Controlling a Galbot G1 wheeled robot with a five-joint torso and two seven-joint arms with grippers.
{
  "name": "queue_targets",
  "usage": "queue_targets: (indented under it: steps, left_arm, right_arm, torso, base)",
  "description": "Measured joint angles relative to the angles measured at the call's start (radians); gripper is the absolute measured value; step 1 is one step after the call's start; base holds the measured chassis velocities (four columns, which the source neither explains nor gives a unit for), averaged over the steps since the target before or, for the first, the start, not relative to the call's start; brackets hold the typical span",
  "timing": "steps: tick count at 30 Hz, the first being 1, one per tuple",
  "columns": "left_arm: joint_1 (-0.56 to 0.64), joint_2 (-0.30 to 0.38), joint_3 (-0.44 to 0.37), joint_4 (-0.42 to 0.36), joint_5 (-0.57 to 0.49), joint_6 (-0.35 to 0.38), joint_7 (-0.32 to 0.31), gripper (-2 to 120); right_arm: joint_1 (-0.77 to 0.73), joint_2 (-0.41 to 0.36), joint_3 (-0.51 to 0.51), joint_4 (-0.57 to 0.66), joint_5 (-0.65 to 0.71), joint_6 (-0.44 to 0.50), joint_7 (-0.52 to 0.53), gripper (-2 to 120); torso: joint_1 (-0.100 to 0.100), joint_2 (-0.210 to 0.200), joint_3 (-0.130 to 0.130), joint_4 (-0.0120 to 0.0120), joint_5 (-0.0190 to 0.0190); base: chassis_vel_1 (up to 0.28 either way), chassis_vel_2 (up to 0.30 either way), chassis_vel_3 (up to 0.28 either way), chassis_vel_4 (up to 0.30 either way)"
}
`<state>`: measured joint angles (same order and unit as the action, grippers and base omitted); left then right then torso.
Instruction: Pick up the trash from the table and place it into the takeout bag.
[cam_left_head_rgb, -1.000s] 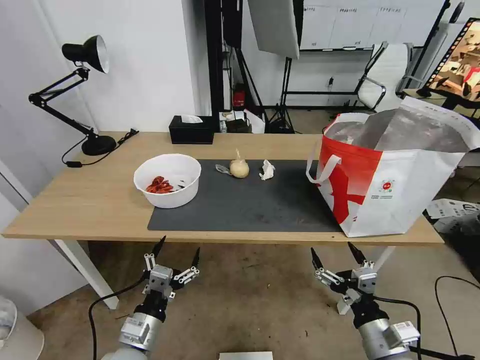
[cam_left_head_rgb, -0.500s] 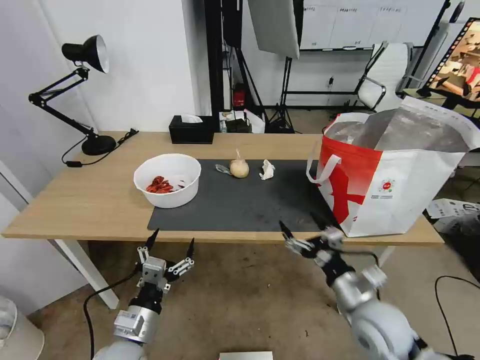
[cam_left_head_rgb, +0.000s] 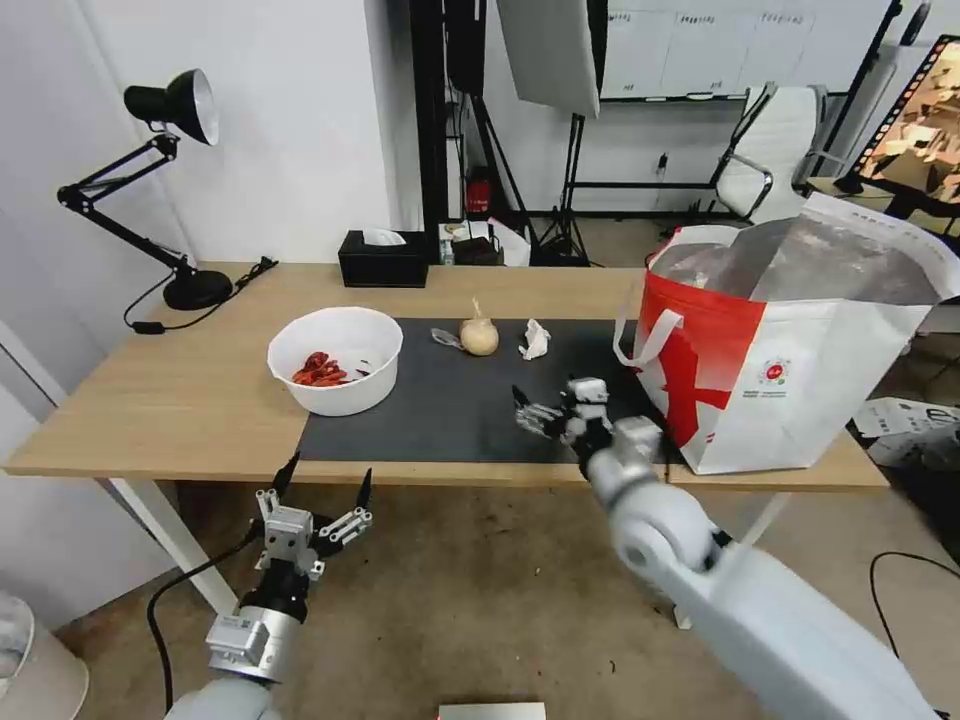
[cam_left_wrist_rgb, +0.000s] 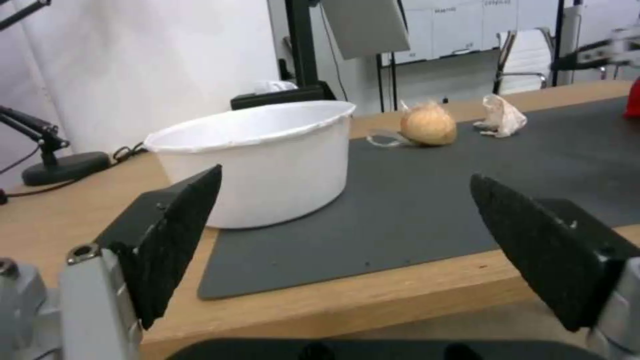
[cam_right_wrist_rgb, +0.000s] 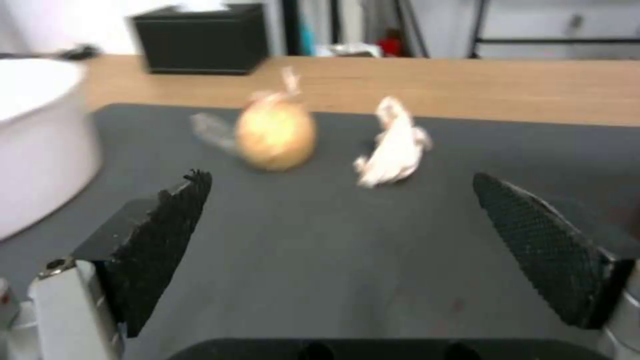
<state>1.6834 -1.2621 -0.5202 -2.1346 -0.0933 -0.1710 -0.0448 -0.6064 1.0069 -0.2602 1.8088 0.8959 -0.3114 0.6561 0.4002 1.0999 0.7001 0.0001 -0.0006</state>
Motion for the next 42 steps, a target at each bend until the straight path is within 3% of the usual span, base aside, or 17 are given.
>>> queue_targets:
  steps: [5, 13, 18, 26, 42]
  left_arm:
    - [0.004, -0.003, -0.008, 0.004, -0.003, 0.001, -0.002, 100]
    - [0.006, 0.004, -0.015, 0.012, -0.029, 0.002, -0.004, 100]
    - [0.004, 0.008, -0.009, 0.011, -0.057, 0.013, -0.016, 100]
    - [-0.022, 0.026, -0.011, 0.008, -0.057, 0.02, -0.017, 100]
    - [-0.02, 0.028, -0.015, -0.013, -0.054, 0.02, -0.016, 100]
  right_arm:
    - [0.161, 0.103, -0.05, -0.158, 0.085, -0.034, 0.159, 100]
    - [0.292, 0.217, -0.059, -0.366, 0.126, -0.076, 0.248, 100]
    - [0.323, 0.251, -0.058, -0.446, 0.133, -0.089, 0.249, 100]
    - [0.384, 0.308, -0.049, -0.63, 0.143, -0.115, 0.145, 100]
    - [0.426, 0.346, -0.053, -0.733, 0.118, -0.251, 0.087, 100]
  torso:
    - [0.0, 0.0, 0.0, 0.0, 0.0005]
    - [0.0, 0.0, 0.0, -0.0002, 0.0004]
    - [0.0, 0.0, 0.0, -0.0001, 0.0006]
    - [0.0, 0.0, 0.0, -0.0002, 0.0006]
    - [0.0, 0.0, 0.0, -0.0002, 0.0006]
  base:
    - [0.0, 0.0, 0.0, 0.0]
    - [0.0, 0.0, 0.0, 0.0]
    - [0.0, 0.0, 0.0, 0.0]
    - [0.0, 0.0, 0.0, 0.0]
    - [0.0, 0.0, 0.0, 0.0]
